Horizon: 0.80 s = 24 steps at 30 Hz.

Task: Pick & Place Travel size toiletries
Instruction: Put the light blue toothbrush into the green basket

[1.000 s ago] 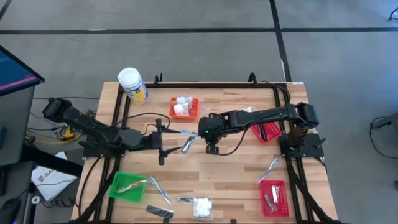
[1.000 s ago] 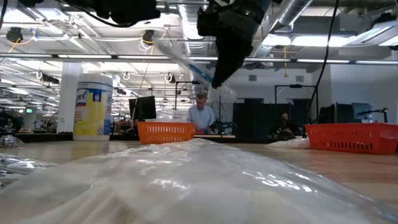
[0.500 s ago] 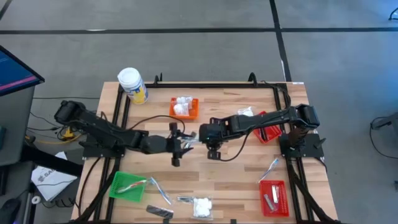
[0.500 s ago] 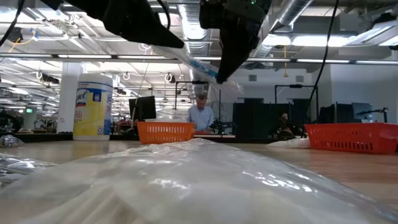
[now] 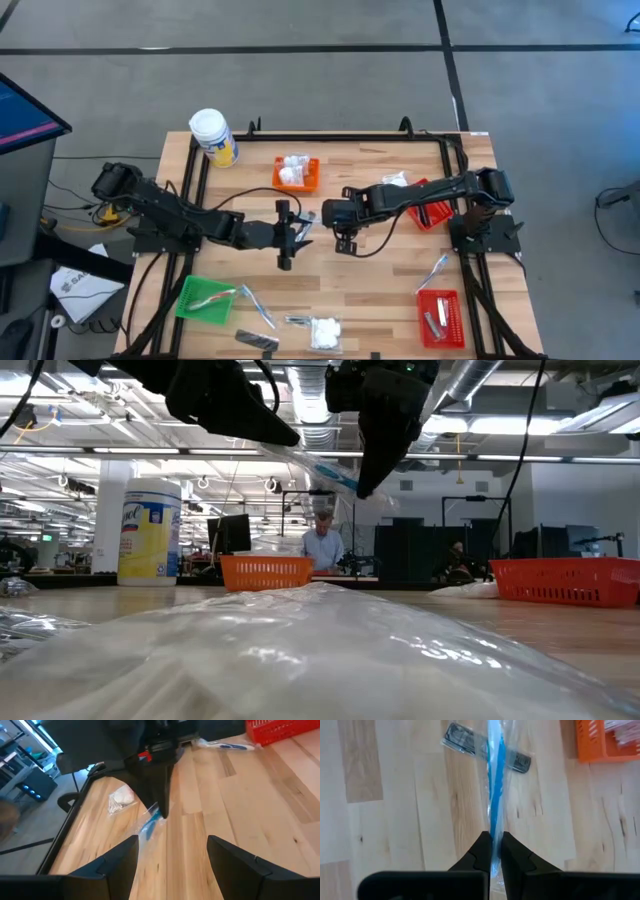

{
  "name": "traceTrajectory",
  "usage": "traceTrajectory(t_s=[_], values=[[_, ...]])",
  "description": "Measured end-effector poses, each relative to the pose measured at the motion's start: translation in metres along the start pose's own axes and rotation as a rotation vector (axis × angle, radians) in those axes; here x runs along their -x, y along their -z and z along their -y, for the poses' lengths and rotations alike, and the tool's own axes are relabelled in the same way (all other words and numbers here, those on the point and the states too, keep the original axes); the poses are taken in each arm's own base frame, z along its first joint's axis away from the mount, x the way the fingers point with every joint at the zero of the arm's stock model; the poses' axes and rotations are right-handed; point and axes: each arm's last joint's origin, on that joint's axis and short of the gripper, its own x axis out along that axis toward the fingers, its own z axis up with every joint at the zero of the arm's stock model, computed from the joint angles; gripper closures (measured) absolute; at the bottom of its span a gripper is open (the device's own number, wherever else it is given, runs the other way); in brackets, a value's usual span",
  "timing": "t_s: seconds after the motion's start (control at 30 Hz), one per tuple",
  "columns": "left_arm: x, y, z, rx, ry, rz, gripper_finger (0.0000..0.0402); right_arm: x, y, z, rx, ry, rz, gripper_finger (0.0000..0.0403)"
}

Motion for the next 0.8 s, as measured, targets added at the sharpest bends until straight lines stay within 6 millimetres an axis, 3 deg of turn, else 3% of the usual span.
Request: traceTrajectory(t_s=[0.37, 0.8], values=[[0.003, -0.007, 0.003, -0.020, 0.003, 0.039, 0.0172, 0.003, -0.001, -0.019, 0.048, -0.082, 0.037, 0.0392], [0.014, -0.019, 0.014, -0.060, 0.038, 0.116, 0.0172, 0.003, -0.003, -0.020, 0.073, -0.084, 0.059, 0.0392]])
